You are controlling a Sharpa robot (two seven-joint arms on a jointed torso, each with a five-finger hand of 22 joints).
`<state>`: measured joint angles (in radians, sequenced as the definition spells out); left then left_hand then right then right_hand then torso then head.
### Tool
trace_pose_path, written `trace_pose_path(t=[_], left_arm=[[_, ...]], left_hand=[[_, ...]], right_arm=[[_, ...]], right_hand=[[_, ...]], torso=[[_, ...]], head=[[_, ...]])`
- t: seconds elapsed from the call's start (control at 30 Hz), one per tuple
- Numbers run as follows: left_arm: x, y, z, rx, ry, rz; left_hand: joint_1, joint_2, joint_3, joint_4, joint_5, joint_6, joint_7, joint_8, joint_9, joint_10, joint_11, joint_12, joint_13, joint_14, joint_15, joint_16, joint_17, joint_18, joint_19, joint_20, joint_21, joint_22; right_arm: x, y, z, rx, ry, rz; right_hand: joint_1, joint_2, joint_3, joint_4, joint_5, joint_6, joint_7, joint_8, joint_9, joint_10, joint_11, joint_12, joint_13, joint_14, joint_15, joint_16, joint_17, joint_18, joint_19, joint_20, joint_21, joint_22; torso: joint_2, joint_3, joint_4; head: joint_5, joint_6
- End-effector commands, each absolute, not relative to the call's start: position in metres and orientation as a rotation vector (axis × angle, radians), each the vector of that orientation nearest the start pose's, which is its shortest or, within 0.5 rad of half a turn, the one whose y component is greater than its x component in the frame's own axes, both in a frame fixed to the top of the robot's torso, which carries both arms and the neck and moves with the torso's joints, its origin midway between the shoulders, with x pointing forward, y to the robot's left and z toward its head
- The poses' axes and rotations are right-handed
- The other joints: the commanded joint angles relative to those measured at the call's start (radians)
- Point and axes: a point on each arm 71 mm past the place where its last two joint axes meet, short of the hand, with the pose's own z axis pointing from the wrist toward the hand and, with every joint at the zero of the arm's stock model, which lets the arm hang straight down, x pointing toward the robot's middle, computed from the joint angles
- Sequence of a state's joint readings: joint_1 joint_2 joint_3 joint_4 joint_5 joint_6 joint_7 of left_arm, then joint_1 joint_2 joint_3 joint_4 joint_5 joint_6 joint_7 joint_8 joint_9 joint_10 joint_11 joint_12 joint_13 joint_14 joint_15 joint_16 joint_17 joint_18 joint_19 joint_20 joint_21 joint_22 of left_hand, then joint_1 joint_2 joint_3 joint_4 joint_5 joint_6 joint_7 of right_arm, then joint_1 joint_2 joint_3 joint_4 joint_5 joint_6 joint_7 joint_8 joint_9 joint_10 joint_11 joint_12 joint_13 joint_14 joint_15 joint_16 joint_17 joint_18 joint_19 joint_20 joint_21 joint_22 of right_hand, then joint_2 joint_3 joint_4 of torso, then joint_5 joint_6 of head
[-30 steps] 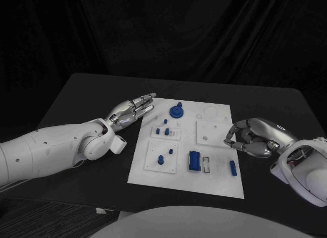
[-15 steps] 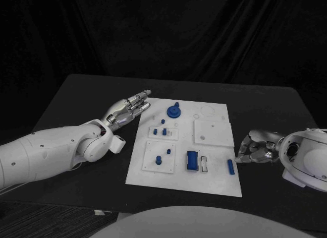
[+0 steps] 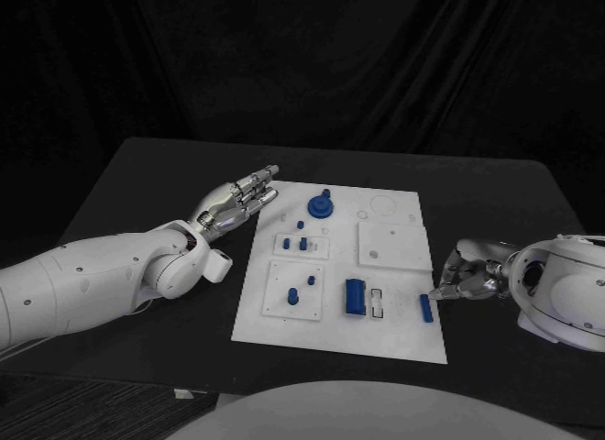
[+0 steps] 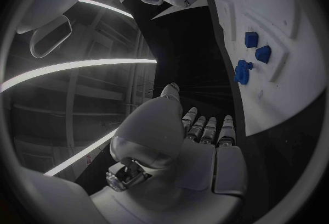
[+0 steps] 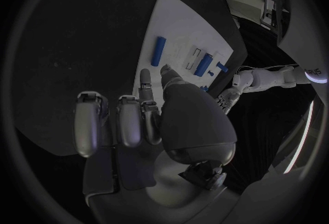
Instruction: Assemble the parts on the task board
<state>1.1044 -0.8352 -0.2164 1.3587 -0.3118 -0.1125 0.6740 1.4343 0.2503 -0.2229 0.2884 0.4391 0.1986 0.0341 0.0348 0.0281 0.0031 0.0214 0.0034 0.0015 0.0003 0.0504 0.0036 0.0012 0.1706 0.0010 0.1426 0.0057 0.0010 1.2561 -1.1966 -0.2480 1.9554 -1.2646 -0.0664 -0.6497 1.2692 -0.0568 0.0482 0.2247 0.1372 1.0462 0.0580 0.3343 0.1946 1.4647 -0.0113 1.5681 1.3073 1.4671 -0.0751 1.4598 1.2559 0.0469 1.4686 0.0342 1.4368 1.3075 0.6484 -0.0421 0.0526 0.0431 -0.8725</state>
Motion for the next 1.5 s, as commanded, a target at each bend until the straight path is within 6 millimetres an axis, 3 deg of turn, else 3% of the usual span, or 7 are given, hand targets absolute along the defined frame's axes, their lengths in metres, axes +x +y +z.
trace_pose_path(t=[0.03,0.53,1.07,1.17,1.27,1.33,1.5], left_arm=[[0.456,0.237,-0.267,-0.668,1.52,-1.665],[0.456,0.235,-0.268,-0.674,1.539,-1.677],[0.456,0.234,-0.269,-0.679,1.555,-1.684],[0.456,0.234,-0.27,-0.68,1.558,-1.685],[0.456,0.234,-0.27,-0.682,1.562,-1.686],[0.456,0.234,-0.27,-0.683,1.564,-1.686],[0.456,0.235,-0.27,-0.685,1.57,-1.687]], left_hand=[[0.005,0.003,0.001,0.001,0.005,-0.008,0.001,-0.003,0.0,-0.003,-0.003,-0.003,-0.001,0.0,0.008,-0.004,-0.001,-0.009,-0.001,0.005,-0.006,-0.001],[0.011,0.007,0.004,0.0,0.008,-0.011,0.004,-0.004,-0.001,-0.003,0.001,-0.003,-0.001,0.0,0.016,-0.004,-0.001,-0.013,-0.001,0.01,-0.006,-0.001],[0.017,0.01,0.008,-0.002,0.01,-0.014,0.007,-0.006,-0.001,-0.003,0.004,-0.003,-0.001,0.0,0.022,-0.004,-0.001,-0.016,-0.001,0.013,-0.006,-0.001],[0.021,0.011,0.01,-0.004,0.012,-0.015,0.009,-0.006,-0.001,-0.003,0.005,-0.003,-0.001,0.0,0.028,-0.004,-0.001,-0.019,-0.001,0.015,-0.006,-0.001],[0.025,0.012,0.012,-0.005,0.014,-0.015,0.01,-0.006,-0.001,-0.003,0.005,-0.003,-0.001,0.0,0.033,-0.004,-0.001,-0.022,-0.001,0.018,-0.006,-0.001],[0.027,0.012,0.013,-0.005,0.015,-0.016,0.01,-0.006,-0.001,-0.003,0.006,-0.003,-0.001,0.0,0.036,-0.004,-0.001,-0.024,-0.001,0.019,-0.006,-0.001],[0.031,0.012,0.015,-0.007,0.019,-0.017,0.01,-0.007,-0.001,-0.003,0.009,-0.003,-0.001,0.0,0.04,-0.004,-0.001,-0.026,-0.001,0.021,-0.006,-0.001]], right_arm=[[0.368,-0.27,-0.227,0.164,2.23,0.177],[0.365,-0.262,-0.242,0.156,2.261,0.185],[0.356,-0.257,-0.262,0.118,2.3,0.171],[0.354,-0.256,-0.266,0.108,2.304,0.168],[0.353,-0.255,-0.269,0.107,2.305,0.172],[0.352,-0.254,-0.271,0.107,2.305,0.178],[0.351,-0.251,-0.274,0.106,2.296,0.21]], right_hand=[[-0.016,0.002,-0.01,0.004,-0.014,0.008,0.0,-0.007,0.002,0.106,-0.008,0.003,0.263,0.055,-0.008,-0.003,-0.001,-0.017,0.057,-0.007,0.008,0.224],[-0.049,0.008,-0.028,0.018,-0.062,0.021,-0.001,-0.028,0.008,0.106,-0.008,0.003,0.263,0.054,-0.008,-0.002,-0.007,-0.017,0.057,-0.007,0.009,0.224],[-0.033,0.011,-0.026,-0.001,-0.033,0.022,-0.001,-0.04,0.013,0.106,-0.008,0.003,0.263,0.054,-0.009,-0.002,-0.01,-0.013,0.051,-0.007,-0.007,0.219],[-0.024,0.015,-0.025,-0.014,-0.003,0.02,0.001,-0.05,0.016,0.106,-0.007,0.003,0.263,0.053,-0.008,-0.003,-0.015,-0.012,0.049,-0.007,-0.013,0.217],[0.005,0.02,-0.013,-0.04,0.075,0.02,0.0,-0.061,0.019,0.106,-0.008,0.003,0.263,0.052,-0.009,-0.004,-0.02,-0.011,0.048,-0.008,-0.016,0.216],[0.044,0.026,0.009,-0.07,0.177,0.02,-0.002,-0.072,0.021,0.106,-0.009,0.003,0.263,0.051,-0.011,-0.006,-0.025,-0.01,0.046,-0.009,-0.02,0.215],[0.084,0.021,0.061,-0.119,0.358,0.002,0.011,-0.106,0.019,0.106,0.001,0.003,0.263,0.05,-0.003,-0.006,-0.03,-0.01,0.045,-0.005,-0.024,0.214]], torso=[[0.0,0.0001,0.0017],[0.0,-0.0007,-0.0002],[0.0,0.0001,-0.0016],[-0.001,-0.0003,-0.0017],[-0.001,-0.0002,-0.0004],[0.0,0.0002,-0.001],[-0.001,0.0004,-0.0005]], head=[[-0.004,0.0],[-0.001,0.0],[-0.002,0.0],[-0.001,0.0],[-0.002,0.0],[0.0,0.0],[0.001,0.0]])
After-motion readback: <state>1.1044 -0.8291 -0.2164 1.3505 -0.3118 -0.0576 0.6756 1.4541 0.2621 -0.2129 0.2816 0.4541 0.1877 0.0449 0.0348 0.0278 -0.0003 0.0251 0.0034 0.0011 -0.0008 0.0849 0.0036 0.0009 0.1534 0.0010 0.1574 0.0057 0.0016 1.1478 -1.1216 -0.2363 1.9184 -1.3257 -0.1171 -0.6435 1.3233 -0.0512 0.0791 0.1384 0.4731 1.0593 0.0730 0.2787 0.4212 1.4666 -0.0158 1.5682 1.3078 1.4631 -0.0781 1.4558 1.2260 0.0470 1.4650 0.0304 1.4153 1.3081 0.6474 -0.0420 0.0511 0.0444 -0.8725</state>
